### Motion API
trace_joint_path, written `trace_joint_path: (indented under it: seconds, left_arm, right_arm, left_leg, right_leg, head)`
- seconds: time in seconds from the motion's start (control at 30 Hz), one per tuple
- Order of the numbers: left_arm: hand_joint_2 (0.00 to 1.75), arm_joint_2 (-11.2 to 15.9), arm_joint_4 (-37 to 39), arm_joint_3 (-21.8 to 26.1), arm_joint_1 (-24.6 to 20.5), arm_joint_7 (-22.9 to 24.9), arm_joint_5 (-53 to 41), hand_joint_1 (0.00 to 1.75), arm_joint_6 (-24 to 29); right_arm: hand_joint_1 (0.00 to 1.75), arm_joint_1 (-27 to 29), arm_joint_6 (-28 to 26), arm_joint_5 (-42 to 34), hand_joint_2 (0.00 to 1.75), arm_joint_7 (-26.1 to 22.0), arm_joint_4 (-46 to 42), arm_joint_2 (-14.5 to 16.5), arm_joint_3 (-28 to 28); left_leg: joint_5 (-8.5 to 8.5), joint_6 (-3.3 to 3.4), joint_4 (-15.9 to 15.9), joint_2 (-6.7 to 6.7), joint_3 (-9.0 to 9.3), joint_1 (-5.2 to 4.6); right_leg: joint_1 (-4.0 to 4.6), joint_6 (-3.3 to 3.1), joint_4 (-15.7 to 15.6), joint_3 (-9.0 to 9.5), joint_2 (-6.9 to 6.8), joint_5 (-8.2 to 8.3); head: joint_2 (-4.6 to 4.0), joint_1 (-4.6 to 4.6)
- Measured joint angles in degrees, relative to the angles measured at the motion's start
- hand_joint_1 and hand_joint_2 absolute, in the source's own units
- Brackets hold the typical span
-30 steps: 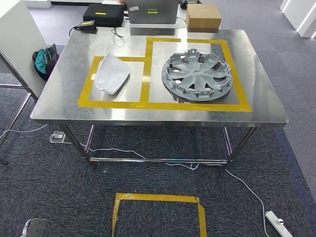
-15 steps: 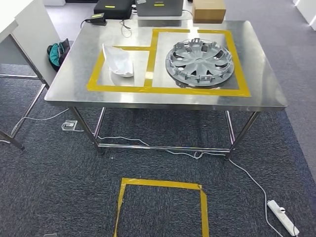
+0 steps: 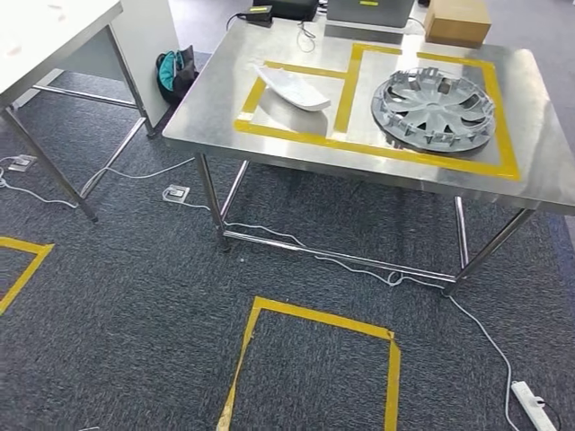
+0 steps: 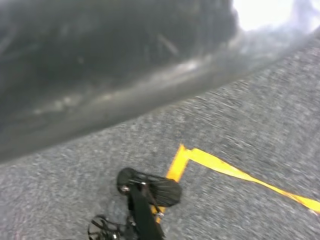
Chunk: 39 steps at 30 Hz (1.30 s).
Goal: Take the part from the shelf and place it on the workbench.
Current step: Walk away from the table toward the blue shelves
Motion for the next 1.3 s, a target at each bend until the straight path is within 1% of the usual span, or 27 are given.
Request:
trace_joint_path:
  seconds: [0.07, 0.1, 0.17, 0.23, 0.27, 0.3, 0.37, 0.4, 0.43, 0.47, 0.5, 0.57, 0.63, 0.7, 0.73, 0.77, 0.83, 0.87, 0.9, 0.93, 0.97, 1.0, 1.07, 1.13, 1.17, 1.23, 1.3]
  left_arm:
    - [0.0, 0.0, 0.3, 0.1, -0.3, 0.0, -0.3, 0.0, -0.6]
    - [0.0, 0.0, 0.6, 0.1, -0.4, -0.2, -0.7, 0.0, -1.1]
    - [0.0, 0.2, 1.3, 0.2, -0.4, -0.8, -1.7, 0.0, -2.1]
    - [0.0, 0.6, 2.3, 0.3, -0.3, -1.6, -2.9, 0.0, -2.5]
    - [0.0, 0.8, 2.9, 0.3, -0.3, -1.8, -3.5, 0.0, -2.5]
    - [0.0, 1.0, 3.5, 0.4, -0.4, -2.0, -4.2, 0.0, -2.3]
    - [0.0, 1.1, 4.6, 0.3, -0.6, -2.1, -5.5, 0.0, -2.0]
    - [0.0, 1.2, 4.9, 0.3, -0.6, -2.0, -6.0, 0.0, -1.9]
    - [0.0, 1.2, 5.2, 0.3, -0.6, -2.0, -6.4, 0.0, -1.9]
    - [0.0, 1.2, 5.3, 0.3, -0.5, -1.9, -6.8, 0.0, -1.9]
    - [0.0, 1.2, 5.4, 0.3, -0.4, -1.8, -7.3, 0.0, -2.0]
    - [0.0, 1.1, 5.4, 0.3, -0.2, -1.7, -8.5, 0.0, -2.5]
    - [0.0, 0.9, 5.3, 0.3, -0.2, -1.6, -9.9, 0.0, -2.9]
    - [0.0, 0.6, 5.1, 0.2, 0.0, -1.3, -11.2, 0.0, -3.1]
    - [0.0, 0.3, 4.9, 0.2, 0.3, -1.1, -11.8, 0.0, -3.2]
    - [0.0, 0.1, 4.6, 0.2, 0.5, -0.9, -12.4, 0.0, -3.2]
    - [0.0, -0.5, 3.7, 0.2, 0.5, -0.8, -13.4, 0.0, -3.5]
    - [0.0, -0.8, 3.3, 0.2, 0.5, -0.9, -14.0, 0.0, -3.7]
    - [0.0, -1.1, 2.8, 0.2, 0.6, -0.9, -14.5, 0.0, -3.8]
    - [0.0, -1.4, 2.4, 0.2, 0.7, -1.0, -15.0, 0.0, -4.0]
    - [0.0, -1.7, 2.0, 0.2, 0.9, -1.0, -15.4, 0.0, -4.1]
    - [0.0, -1.9, 1.6, 0.2, 1.0, -1.0, -15.6, 0.0, -4.2]
    - [0.0, -2.3, 0.8, 0.2, 1.2, -1.0, -15.9, 0.0, -4.3]
    - [0.0, -2.8, -0.3, 0.2, 1.2, -1.0, -16.0, 0.0, -4.6]
    - [0.0, -3.0, -0.9, 0.2, 1.3, -1.0, -16.1, 0.0, -5.0]
    - [0.0, -3.7, -2.3, 0.4, 1.6, -1.0, -16.4, 0.0, -6.1]
    - [0.0, -4.4, -3.8, 0.9, 1.9, -0.9, -16.2, 0.0, -7.4]
  right_arm:
    - [0.0, -0.3, 0.1, 0.9, 0.0, -0.5, 0.1, 0.0, -0.2]
    - [0.0, -0.5, 0.3, 1.7, 0.0, -1.0, 0.3, 0.0, -0.4]
    - [0.0, -1.0, 0.7, 3.1, 0.0, -1.9, 0.7, 0.0, -1.1]
    - [0.0, -1.6, 1.0, 4.3, 0.0, -2.8, 1.2, 0.1, -1.9]
    - [0.0, -1.8, 1.1, 4.6, 0.0, -3.1, 1.4, 0.2, -2.3]
    - [0.0, -1.9, 1.1, 4.8, 0.0, -3.3, 1.5, 0.2, -2.6]
    - [0.0, -1.8, 1.0, 4.4, 0.0, -3.0, 1.7, 0.2, -3.0]
    - [0.0, -1.6, 1.0, 3.8, 0.0, -2.5, 1.7, 0.2, -3.0]
    - [0.0, -1.4, 0.9, 2.9, 0.0, -1.8, 1.7, 0.2, -3.0]
    - [0.0, -1.1, 0.9, 2.0, 0.0, -1.1, 1.5, 0.2, -2.9]
    - [0.0, -0.8, 0.8, 1.0, 0.0, -0.3, 1.4, 0.2, -2.7]
    - [0.0, 0.0, 0.8, -0.5, 0.0, 0.9, 0.8, 0.2, -2.0]
    - [0.0, 0.7, 0.8, -1.7, 0.0, 1.6, 0.1, 0.2, -1.3]
    - [0.0, 1.0, 0.7, -2.9, 0.0, 2.2, -0.6, 0.2, -0.4]
    - [0.0, 1.1, 0.6, -3.4, 0.0, 2.6, -1.0, 0.2, 0.0]
    - [0.0, 1.3, 0.4, -4.0, 0.0, 2.9, -1.3, 0.2, 0.4]
    - [0.0, 2.0, 0.1, -5.0, 0.0, 3.7, -2.0, 0.2, 0.9]
    - [0.0, 2.4, 0.0, -5.4, 0.0, 4.0, -2.2, 0.2, 1.2]
    - [0.0, 2.8, 0.0, -5.7, 0.0, 4.4, -2.4, 0.2, 1.4]
    - [0.0, 3.1, -0.1, -5.9, 0.0, 4.7, -2.6, 0.2, 1.6]
    - [0.0, 3.3, -0.1, -6.1, 0.0, 4.9, -2.8, 0.2, 1.9]
    - [0.0, 3.5, -0.1, -6.2, 0.0, 5.1, -3.0, 0.2, 2.1]
    - [0.0, 3.6, -0.2, -6.3, 0.0, 5.2, -3.3, 0.2, 2.5]
    - [0.0, 3.7, -0.1, -6.0, 0.0, 4.9, -3.5, 0.2, 2.8]
    - [0.0, 3.6, 0.0, -5.7, 0.0, 4.6, -3.6, 0.2, 2.8]
    - [0.0, 3.4, 0.1, -4.7, 0.0, 3.8, -3.6, 0.2, 2.8]
    - [0.0, 3.0, 0.2, -3.7, 0.0, 3.1, -3.6, 0.2, 2.7]
  left_leg:
    - [1.47, -0.21, 0.0, -1.36, -1.34, -0.22]
    - [2.29, -0.39, -0.1, -1.99, -1.82, -0.3]
    - [3.84, -0.92, -0.5, -3.15, -2.5, -0.38]
    - [4.27, -1.52, -0.6, -3.55, -3.2, -0.41]
    - [2.99, -1.86, 0.3, -2.71, -3.78, -0.49]
    - [0.65, -2.23, 2.5, -1.43, -4.55, -0.48]
    - [-5.01, -3.05, 9.7, 1.01, -6.37, -0.16]
    - [-6.38, -3.42, 13.4, 1.52, -7.0, 0.15]
    - [-6.35, -3.76, 15.8, 1.79, -7.06, 0.47]
    - [-5.25, -4.04, 16.4, 2.01, -6.32, 0.78]
    - [-3.77, -4.26, 14.8, 2.44, -4.57, 1.02]
    - [-2.19, -4.36, 7.0, 4.92, 1.07, 1.11]
    - [-2.71, -3.61, 0.6, 7.04, 5.06, 0.71]
    - [-3.31, -2.48, -1.0, 6.47, 5.48, 0.47]
    - [-3.29, -2.03, -1.2, 5.8, 5.32, 0.6]
    - [-3.18, -1.51, -1.4, 5.15, 5.16, 0.76]
    - [-2.74, -0.66, -1.5, 3.77, 4.75, 0.96]
    - [-2.53, -0.4, -1.4, 3.0, 4.48, 0.93]
    - [-2.33, -0.25, -1.4, 2.22, 4.25, 0.87]
    - [-2.12, -0.21, -1.4, 1.43, 4.06, 0.82]
    - [-1.92, -0.27, -1.4, 0.64, 3.92, 0.79]
    - [-1.73, -0.39, -1.3, -0.14, 3.82, 0.8]
    - [-1.41, -0.82, -1.1, -1.69, 3.58, 0.76]
    - [-1.05, -1.4, -0.8, -2.98, 2.98, 0.7]
    - [-0.83, -1.75, -0.7, -3.52, 2.59, 0.73]
    - [-0.54, -2.44, -0.5, -3.92, 1.85, 0.96]
    - [-2.54, -2.86, 2.2, -1.6, 0.3, 0.97]
  right_leg:
    - [0.45, -1.46, -8.9, 6.4, 2.47, 1.5]
    - [0.57, -1.72, -12.6, 8.74, 3.53, 1.38]
    - [0.58, -1.6, -16.1, 10.12, 3.84, 0.87]
    - [0.26, -1.71, -16.3, 8.98, 2.46, 1.79]
    - [0.09, -2.02, -16.4, 8.47, 1.68, 2.31]
    - [-0.09, -2.33, -16.6, 7.97, 0.81, 2.79]
    - [-0.01, -2.61, -16.5, 7.13, -1.07, 3.51]
    - [-0.01, -2.56, -16.5, 6.71, -2.09, 3.81]
    - [-0.02, -2.45, -16.4, 6.28, -3.07, 4.09]
    - [-0.05, -2.29, -16.3, 5.81, -3.96, 4.35]
    - [-0.1, -2.08, -16.1, 5.54, -4.73, 4.58]
    - [-0.1, -1.54, -15.7, 5.03, -6.18, 4.91]
    - [0.01, -0.91, -15.3, 4.75, -7.6, 5.21]
    - [0.04, -0.31, -15.1, 4.7, -8.77, 5.4]
    - [-0.04, 0.03, -14.7, 4.49, -8.18, 5.06]
    - [-0.17, 0.36, -13.7, 4.0, -6.67, 4.12]
    - [-0.46, 0.9, -7.8, 1.51, -2.58, 0.55]
    - [-0.53, 1.02, -3.6, -0.2, -1.33, -1.4]
    - [-0.54, 1.08, 0.1, -1.74, -0.84, -2.76]
    - [-0.53, 1.11, 2.0, -2.54, -0.66, -3.08]
    - [-0.54, 1.07, 1.7, -2.25, -0.55, -2.29]
    - [-0.57, 1.0, -0.8, -0.9, -0.31, -0.62]
    - [-0.82, 0.8, -9.3, 3.6, 1.93, 2.84]
    - [-1.04, 0.57, -14.5, 6.06, 4.09, 3.76]
    - [-1.0, 0.38, -14.9, 6.12, 4.29, 3.5]
    - [-0.96, -0.32, -14.9, 6.03, 3.04, 3.84]
    - [-1.04, -1.12, -15.1, 5.92, 1.52, 4.43]
  head:
    - [0.0, -0.03]
    - [0.0, -0.07]
    - [0.0, 0.09]
    - [0.0, 0.23]
    - [0.0, -0.01]
    - [0.0, -0.24]
    - [0.0, -0.62]
    - [0.0, -0.61]
    - [0.0, -0.59]
    - [0.0, -0.6]
    - [0.0, -0.61]
    - [0.0, -0.64]
    - [0.0, -0.63]
    - [0.0, -0.61]
    - [0.0, -0.6]
    - [0.0, -0.49]
    - [0.0, -0.25]
    - [0.0, -0.15]
    - [0.0, -0.1]
    - [0.0, -0.08]
    - [0.0, -0.06]
    - [0.0, -0.06]
    - [0.0, -0.05]
    - [0.0, -0.1]
    - [0.0, -0.12]
    - [0.0, -0.1]
    - [0.0, -0.42]
